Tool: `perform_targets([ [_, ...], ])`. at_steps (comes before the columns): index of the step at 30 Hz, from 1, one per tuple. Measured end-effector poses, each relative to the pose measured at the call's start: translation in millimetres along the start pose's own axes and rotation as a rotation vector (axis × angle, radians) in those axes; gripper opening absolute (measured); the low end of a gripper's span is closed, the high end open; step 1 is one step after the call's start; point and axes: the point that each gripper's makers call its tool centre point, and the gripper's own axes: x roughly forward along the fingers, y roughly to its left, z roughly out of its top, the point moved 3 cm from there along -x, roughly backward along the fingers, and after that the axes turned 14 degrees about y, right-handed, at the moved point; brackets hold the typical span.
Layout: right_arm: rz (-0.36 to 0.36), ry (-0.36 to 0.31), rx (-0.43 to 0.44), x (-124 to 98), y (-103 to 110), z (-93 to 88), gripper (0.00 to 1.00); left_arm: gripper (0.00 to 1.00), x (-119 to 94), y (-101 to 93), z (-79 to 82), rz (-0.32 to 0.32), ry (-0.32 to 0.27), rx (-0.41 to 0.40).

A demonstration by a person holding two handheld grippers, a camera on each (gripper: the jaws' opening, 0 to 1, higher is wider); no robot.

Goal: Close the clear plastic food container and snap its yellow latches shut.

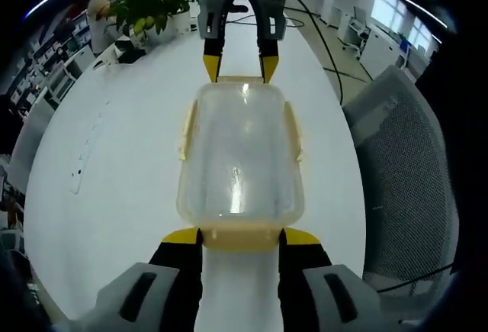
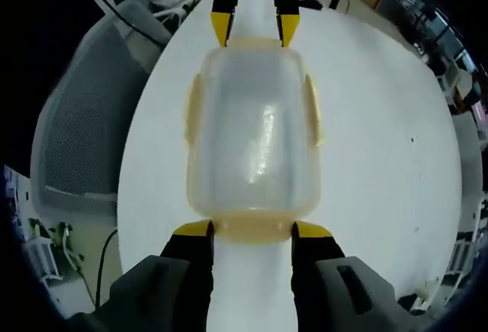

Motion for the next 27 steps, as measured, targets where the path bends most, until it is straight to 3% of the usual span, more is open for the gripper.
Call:
perform_targets([
  [21, 0.000, 0.098, -0.023, 14.8, -0.2, -6.1, 0.37, 0.33, 21.4, -0.1, 3.0, 0.004, 0.063, 0.034],
  [27, -0.003, 0.121, -0.030, 18.6, -1.2, -8.7, 0.37, 0.34, 22.0, 0.6, 3.4, 0.003, 0.049, 0.028],
])
